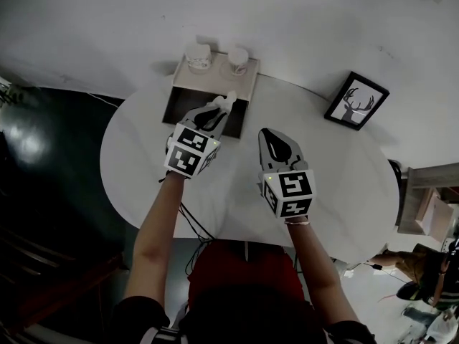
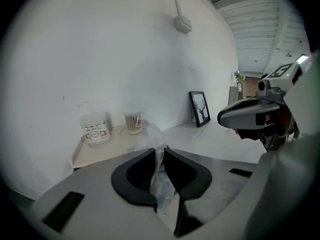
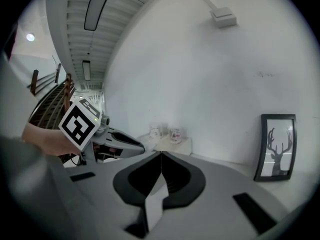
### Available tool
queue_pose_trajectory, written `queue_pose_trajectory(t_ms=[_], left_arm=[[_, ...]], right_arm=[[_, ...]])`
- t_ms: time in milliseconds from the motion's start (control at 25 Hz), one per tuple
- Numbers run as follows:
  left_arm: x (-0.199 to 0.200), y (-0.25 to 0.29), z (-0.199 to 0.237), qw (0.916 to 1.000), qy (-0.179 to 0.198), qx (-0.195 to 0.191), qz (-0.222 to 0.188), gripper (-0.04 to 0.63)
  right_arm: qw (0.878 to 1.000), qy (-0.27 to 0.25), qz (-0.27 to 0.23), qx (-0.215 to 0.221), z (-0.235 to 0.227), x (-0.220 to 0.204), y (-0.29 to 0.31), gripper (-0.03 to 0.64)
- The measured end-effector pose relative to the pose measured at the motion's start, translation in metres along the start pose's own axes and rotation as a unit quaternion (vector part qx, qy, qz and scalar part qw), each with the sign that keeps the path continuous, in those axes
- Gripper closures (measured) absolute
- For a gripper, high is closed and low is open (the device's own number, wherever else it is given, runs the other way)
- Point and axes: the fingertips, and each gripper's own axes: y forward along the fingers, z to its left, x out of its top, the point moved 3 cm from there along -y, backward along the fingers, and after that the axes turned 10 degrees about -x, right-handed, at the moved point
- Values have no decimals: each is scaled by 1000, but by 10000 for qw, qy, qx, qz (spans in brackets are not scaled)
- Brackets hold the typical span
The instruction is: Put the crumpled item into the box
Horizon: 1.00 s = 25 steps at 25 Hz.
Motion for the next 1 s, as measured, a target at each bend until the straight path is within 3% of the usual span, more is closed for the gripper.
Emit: queue_pose_trajectory(t_ms=[280, 560, 880, 1000], left_arm=[[-11, 18, 7, 9976, 399, -341, 462, 525], [-24, 37, 8, 9856, 1016, -644, 1190, 525], [-35, 52, 11, 9726, 1298, -823, 1746, 525], [-39, 56, 14, 9703, 1235, -889, 1881, 525]], right_arm=[[9999, -9, 109, -116, 1, -2, 14, 601], [9996, -6, 183, -208, -1, -4, 25, 601], [9994, -17, 278, -226, 0, -8, 31, 601], [9993, 1, 300, -236, -2, -8, 33, 601]])
